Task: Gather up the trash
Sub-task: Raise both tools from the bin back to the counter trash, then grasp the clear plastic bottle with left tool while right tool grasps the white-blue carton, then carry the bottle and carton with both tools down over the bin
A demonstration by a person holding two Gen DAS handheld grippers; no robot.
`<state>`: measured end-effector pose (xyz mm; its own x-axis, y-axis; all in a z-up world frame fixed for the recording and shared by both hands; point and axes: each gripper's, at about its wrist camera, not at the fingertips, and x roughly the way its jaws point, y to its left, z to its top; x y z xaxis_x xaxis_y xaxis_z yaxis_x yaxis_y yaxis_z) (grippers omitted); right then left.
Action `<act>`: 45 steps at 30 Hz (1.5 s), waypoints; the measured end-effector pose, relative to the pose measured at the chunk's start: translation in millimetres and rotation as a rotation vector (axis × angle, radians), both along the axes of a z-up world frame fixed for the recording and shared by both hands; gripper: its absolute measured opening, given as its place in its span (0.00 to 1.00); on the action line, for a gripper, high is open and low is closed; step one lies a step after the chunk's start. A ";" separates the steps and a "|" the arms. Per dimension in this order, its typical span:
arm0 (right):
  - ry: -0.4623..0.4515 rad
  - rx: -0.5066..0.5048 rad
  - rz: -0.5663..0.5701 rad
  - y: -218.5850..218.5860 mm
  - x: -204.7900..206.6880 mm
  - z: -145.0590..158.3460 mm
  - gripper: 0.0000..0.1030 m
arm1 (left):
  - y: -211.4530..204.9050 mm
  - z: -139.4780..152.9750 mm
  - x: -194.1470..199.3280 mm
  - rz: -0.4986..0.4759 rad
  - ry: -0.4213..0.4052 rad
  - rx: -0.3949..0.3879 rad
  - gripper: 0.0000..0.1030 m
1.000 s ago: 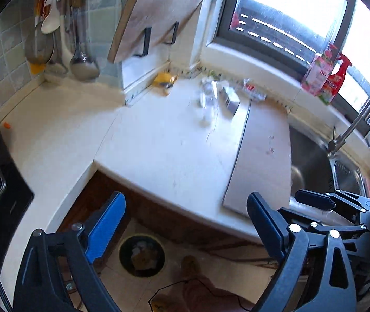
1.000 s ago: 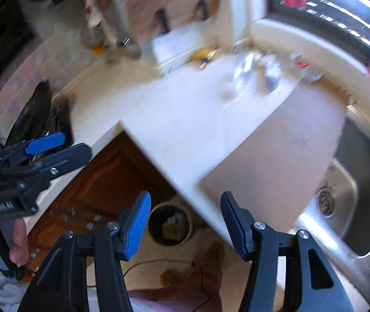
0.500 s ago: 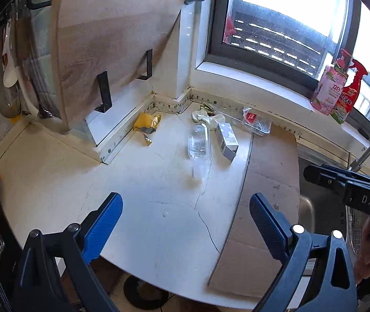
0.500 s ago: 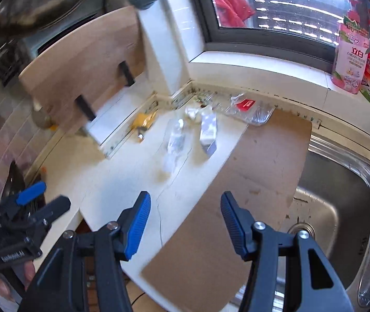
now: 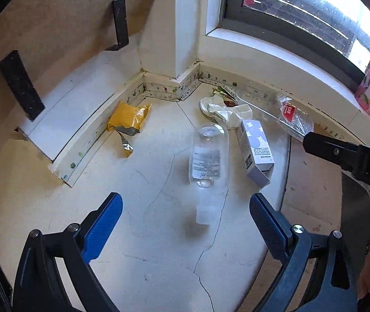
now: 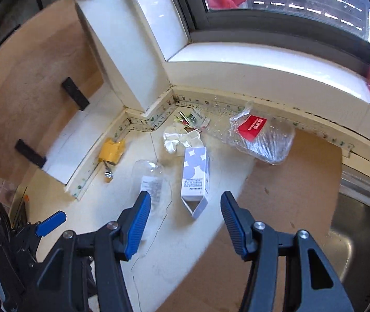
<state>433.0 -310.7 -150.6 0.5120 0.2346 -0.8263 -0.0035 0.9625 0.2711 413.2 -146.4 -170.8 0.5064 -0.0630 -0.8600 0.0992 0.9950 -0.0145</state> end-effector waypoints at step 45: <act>0.091 0.029 0.073 34.0 -16.9 -27.6 0.35 | 7.9 -4.0 -25.0 0.023 0.039 -0.041 0.51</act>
<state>416.1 -276.7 -178.2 0.4156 0.2935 -0.8609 -0.0477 0.9522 0.3016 388.2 -138.5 -174.9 0.4744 -0.0869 -0.8760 0.0744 0.9955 -0.0585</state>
